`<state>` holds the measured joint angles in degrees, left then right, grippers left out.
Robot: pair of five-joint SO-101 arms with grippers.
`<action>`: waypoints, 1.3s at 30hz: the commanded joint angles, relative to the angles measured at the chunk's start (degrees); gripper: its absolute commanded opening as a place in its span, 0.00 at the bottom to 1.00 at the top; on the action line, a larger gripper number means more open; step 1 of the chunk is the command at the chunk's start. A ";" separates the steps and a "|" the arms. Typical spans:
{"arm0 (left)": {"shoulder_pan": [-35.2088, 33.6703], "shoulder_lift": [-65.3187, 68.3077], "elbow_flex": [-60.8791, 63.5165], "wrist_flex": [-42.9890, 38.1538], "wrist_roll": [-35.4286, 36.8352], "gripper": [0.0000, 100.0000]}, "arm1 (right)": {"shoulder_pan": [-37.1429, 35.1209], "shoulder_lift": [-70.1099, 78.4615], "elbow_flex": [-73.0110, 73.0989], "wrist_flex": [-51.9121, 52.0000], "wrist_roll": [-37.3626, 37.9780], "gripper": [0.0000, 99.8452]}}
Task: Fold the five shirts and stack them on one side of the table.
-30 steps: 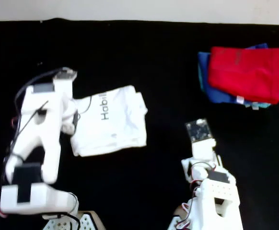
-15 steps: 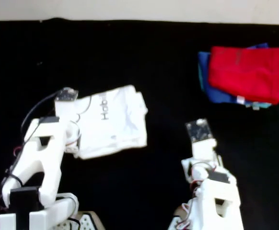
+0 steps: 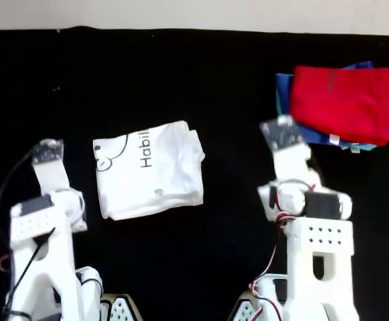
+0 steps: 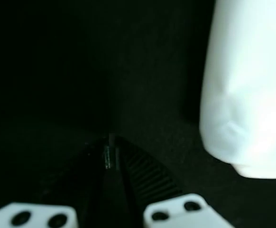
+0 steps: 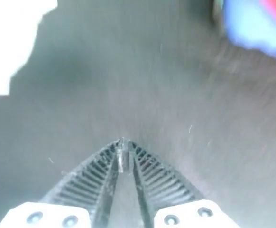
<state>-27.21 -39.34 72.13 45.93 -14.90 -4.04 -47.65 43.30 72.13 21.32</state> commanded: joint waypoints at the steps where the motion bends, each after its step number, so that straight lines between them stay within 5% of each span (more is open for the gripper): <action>1: -0.57 -2.24 4.44 -4.92 0.26 0.01 | -8.13 6.73 -12.44 2.86 -8.00 0.15; 15: -0.31 -2.24 5.32 -6.24 0.53 0.01 | -28.88 55.69 -52.35 6.37 -40.44 0.45; 35: -0.31 -2.24 5.32 -6.24 0.53 0.01 | -28.53 92.09 -70.90 7.69 -41.23 0.45; 39: -0.31 -2.24 5.32 -6.24 0.53 0.01 | -26.68 94.90 -73.98 12.97 -40.70 0.29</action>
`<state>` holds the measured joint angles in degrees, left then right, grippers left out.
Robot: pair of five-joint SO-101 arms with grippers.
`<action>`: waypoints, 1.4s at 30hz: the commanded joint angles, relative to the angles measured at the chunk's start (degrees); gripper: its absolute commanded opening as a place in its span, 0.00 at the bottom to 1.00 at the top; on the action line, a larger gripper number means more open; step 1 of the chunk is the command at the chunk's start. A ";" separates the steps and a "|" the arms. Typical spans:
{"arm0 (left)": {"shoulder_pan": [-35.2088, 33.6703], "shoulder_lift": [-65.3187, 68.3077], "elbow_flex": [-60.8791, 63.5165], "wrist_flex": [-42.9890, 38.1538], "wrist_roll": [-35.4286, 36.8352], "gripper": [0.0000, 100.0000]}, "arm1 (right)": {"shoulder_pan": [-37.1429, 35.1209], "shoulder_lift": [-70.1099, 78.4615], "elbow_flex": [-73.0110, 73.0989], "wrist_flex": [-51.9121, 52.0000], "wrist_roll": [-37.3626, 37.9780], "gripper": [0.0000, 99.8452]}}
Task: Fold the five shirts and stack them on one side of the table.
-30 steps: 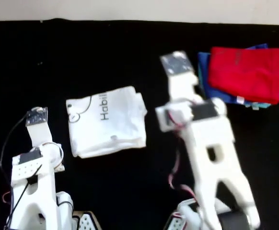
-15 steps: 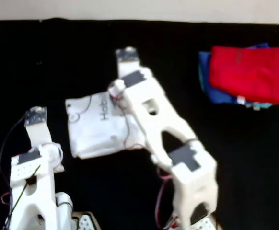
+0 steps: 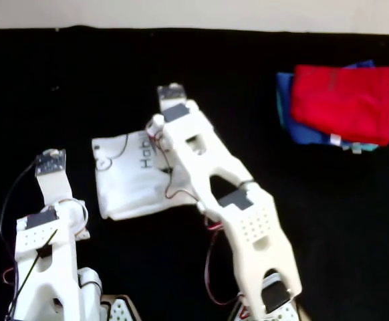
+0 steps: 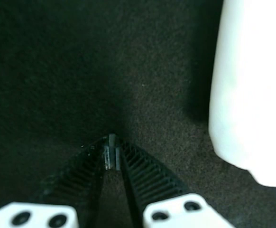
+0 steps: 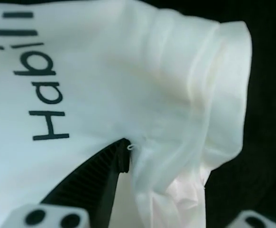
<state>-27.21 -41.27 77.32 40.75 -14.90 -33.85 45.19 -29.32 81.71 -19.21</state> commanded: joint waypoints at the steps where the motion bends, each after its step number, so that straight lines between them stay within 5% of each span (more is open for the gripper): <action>1: -0.31 -0.31 0.13 -1.05 0.53 0.01 | 3.65 2.68 -2.15 4.18 -0.18 0.21; 4: -0.31 -0.31 0.13 -1.05 0.53 0.01 | 5.93 4.53 -4.44 4.35 0.26 0.00; 23: -0.31 -0.31 0.13 -1.05 0.53 0.01 | 25.01 2.95 -38.20 19.47 22.95 0.01; 33: -0.31 -0.31 0.13 -1.05 0.53 0.01 | 31.34 -19.65 -36.53 19.12 32.62 0.01; 42: -0.22 -0.31 0.13 -1.05 0.53 0.01 | 43.47 -18.51 -33.10 12.88 34.99 0.01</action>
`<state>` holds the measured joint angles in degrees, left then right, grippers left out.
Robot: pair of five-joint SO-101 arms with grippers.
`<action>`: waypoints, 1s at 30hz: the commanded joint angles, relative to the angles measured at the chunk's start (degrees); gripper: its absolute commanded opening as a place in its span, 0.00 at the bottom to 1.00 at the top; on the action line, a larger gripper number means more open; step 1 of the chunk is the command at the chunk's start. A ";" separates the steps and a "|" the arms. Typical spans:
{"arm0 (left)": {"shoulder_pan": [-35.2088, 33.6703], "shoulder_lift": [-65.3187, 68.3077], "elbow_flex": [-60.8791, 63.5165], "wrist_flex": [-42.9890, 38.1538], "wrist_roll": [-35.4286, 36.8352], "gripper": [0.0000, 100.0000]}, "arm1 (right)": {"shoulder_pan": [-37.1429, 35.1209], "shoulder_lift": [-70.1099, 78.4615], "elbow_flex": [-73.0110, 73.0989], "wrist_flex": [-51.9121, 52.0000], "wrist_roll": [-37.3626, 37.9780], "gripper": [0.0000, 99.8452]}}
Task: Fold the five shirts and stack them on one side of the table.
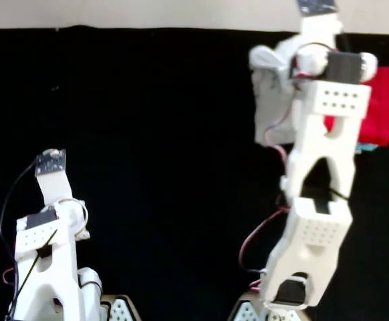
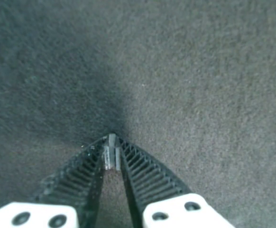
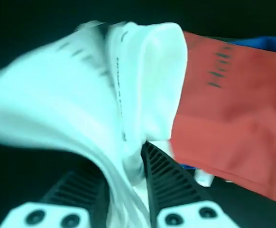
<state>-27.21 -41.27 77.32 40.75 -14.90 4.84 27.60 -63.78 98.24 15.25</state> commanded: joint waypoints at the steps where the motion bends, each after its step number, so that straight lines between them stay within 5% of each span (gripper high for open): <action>1: -0.22 -0.31 0.13 -1.05 0.53 0.01 | 6.20 0.57 2.51 -5.14 0.62 0.01; 11: -0.22 -0.31 0.13 -1.05 0.53 0.01 | 11.65 15.08 0.92 -8.04 4.31 0.01; 20: -0.22 -0.31 0.13 -1.05 0.53 0.01 | 4.26 7.78 -18.59 2.68 4.66 0.01; 30: -0.22 -0.31 0.13 -1.05 0.53 0.01 | 0.84 -3.91 -18.86 2.59 4.66 0.01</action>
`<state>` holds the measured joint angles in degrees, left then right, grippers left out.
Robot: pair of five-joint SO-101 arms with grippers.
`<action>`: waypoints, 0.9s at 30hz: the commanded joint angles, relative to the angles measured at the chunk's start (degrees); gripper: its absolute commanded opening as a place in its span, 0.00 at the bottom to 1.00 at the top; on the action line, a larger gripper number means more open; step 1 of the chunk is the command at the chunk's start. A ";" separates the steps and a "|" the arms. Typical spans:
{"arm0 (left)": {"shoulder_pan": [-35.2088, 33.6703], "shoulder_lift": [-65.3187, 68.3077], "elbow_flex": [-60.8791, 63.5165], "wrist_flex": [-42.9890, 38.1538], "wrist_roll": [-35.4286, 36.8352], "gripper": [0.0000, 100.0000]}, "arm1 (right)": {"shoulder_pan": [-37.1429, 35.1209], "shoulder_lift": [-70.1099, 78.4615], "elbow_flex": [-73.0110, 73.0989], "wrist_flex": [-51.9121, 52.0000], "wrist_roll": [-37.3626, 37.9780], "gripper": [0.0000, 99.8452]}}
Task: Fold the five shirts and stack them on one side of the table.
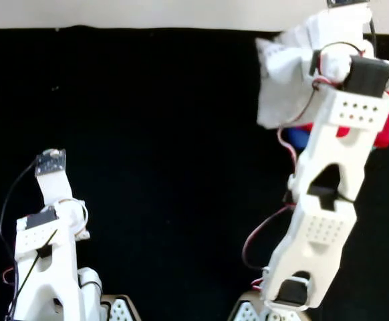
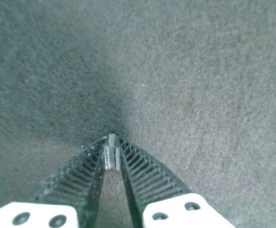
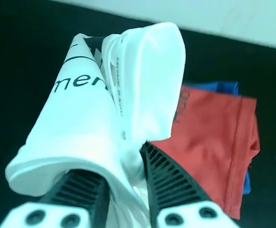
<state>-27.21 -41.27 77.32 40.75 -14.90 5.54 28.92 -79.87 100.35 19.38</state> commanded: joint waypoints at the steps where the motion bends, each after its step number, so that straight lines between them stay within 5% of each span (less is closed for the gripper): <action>1: -0.22 -0.31 0.13 -1.05 0.53 0.01 | 1.36 -5.32 -2.68 0.48 0.53 0.01; 7: -0.22 -0.31 0.13 -1.05 0.53 0.01 | 8.40 -1.36 3.03 -0.48 4.31 0.01; 13: -0.22 -0.31 0.13 -1.05 0.53 0.01 | 15.78 9.27 12.09 -13.05 8.70 0.01; 23: -0.22 -0.31 0.13 -1.05 0.53 0.01 | 18.95 17.63 12.79 -25.36 10.46 0.02; 27: -0.22 -0.31 0.13 -1.05 0.53 0.01 | 18.95 17.98 12.88 -22.81 10.29 0.15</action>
<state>-27.21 -41.27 77.32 40.75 -14.90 23.91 47.38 -66.77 76.53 29.23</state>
